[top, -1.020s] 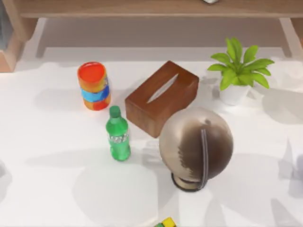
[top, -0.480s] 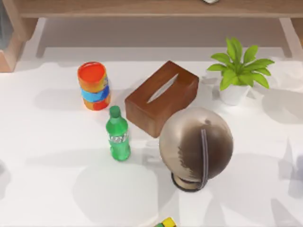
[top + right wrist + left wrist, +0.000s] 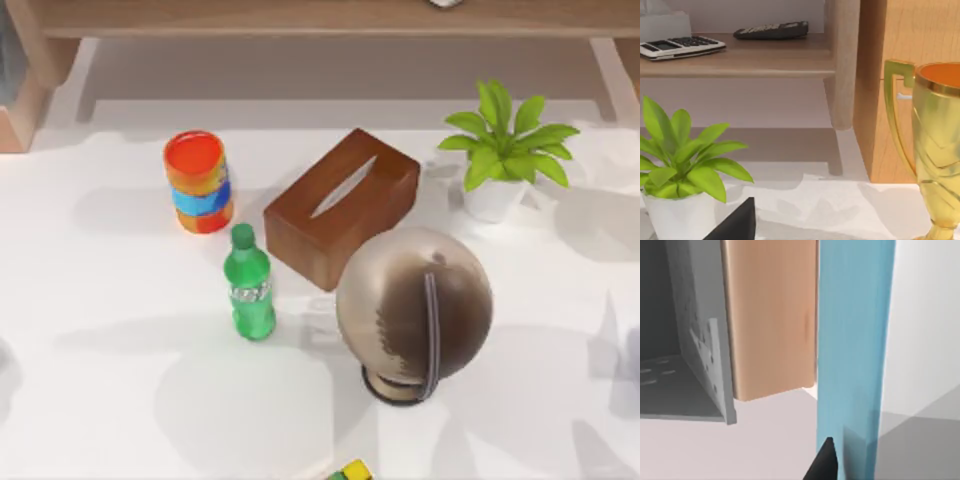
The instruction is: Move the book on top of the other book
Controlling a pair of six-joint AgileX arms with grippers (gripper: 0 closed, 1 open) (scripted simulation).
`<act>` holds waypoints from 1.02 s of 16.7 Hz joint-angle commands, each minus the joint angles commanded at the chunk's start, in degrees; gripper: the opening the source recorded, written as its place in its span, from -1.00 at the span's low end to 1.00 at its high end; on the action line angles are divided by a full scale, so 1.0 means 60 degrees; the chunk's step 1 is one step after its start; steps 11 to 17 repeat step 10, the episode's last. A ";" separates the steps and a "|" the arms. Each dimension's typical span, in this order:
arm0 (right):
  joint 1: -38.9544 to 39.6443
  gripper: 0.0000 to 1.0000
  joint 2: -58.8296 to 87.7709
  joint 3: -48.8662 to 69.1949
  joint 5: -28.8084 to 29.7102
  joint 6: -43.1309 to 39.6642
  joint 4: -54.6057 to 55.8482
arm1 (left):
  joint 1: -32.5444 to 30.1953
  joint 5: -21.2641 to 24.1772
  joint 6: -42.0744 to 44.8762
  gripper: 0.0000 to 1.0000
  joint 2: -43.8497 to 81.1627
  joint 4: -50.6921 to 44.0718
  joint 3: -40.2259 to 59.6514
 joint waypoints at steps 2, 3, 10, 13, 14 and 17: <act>0.0000 1.00 0.0000 0.0000 0.0000 0.0000 0.0000 | 0.0000 0.0000 0.0000 0.66 0.0000 0.0000 0.0000; 0.0000 1.00 0.0000 0.0000 0.0000 0.0000 0.0000 | 0.0000 0.0000 0.0000 0.81 0.0000 0.0000 0.0000; 0.0000 1.00 0.0000 0.0000 0.0000 0.0000 0.0000 | 0.0000 0.0000 0.0000 1.00 0.0000 0.0000 0.0000; 0.0000 1.00 0.0000 0.0000 0.0000 0.0000 0.0000 | 0.0000 0.0000 0.0000 1.00 0.0000 0.0000 0.0000; 0.0000 1.00 0.0000 0.0000 0.0000 0.0000 0.0000 | 0.0000 0.0000 0.0000 1.00 0.0000 0.0000 0.0000; 0.0000 1.00 0.0000 0.0000 0.0000 0.0000 0.0000 | 0.0000 0.0000 0.0000 1.00 0.0000 0.0000 0.0000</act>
